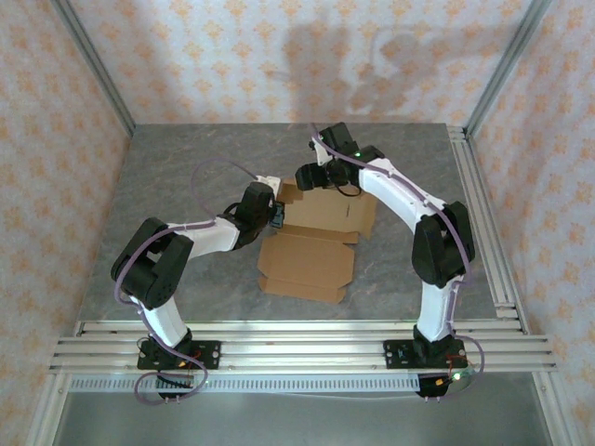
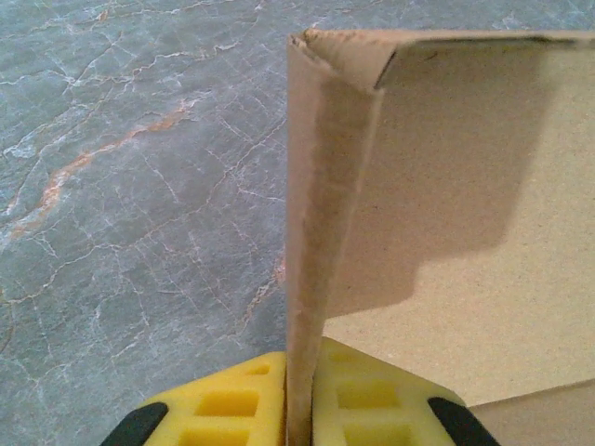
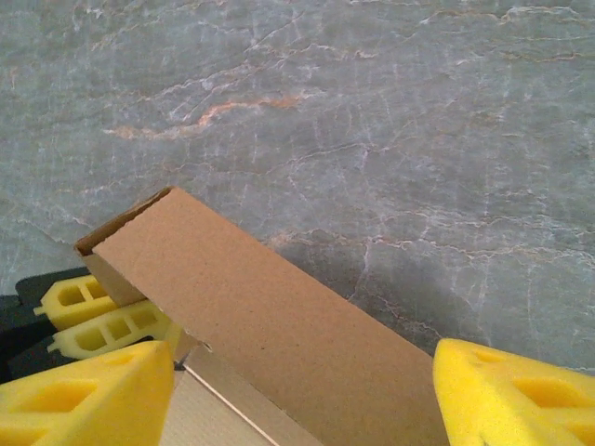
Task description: Fold the paper box
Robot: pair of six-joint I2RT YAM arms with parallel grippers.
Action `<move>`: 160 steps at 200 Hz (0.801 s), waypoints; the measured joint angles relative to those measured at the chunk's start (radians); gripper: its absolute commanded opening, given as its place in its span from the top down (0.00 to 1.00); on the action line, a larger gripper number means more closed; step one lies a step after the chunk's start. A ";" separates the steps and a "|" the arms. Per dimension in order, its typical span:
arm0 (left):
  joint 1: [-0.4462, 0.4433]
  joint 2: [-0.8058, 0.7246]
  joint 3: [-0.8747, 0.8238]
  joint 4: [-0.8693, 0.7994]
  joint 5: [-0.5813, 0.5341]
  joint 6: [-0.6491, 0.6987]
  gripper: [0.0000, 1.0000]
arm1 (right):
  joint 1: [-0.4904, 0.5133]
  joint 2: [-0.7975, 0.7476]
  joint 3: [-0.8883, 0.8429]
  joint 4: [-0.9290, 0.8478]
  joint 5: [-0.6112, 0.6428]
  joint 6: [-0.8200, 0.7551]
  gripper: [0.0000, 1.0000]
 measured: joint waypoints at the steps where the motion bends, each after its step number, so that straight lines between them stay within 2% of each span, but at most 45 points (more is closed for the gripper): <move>1: 0.000 0.000 0.000 0.000 -0.002 -0.001 1.00 | 0.000 0.001 0.002 -0.001 0.000 0.001 0.26; 92: -0.006 -0.014 -0.037 0.042 -0.024 0.004 1.00 | -0.017 0.148 0.141 -0.069 -0.049 0.039 0.26; 136: -0.006 -0.016 -0.044 0.053 -0.023 0.010 1.00 | -0.027 0.166 0.177 -0.120 -0.112 0.030 0.27; 160: -0.006 -0.020 -0.052 0.061 -0.023 0.011 1.00 | -0.029 0.170 0.177 -0.137 -0.145 0.015 0.30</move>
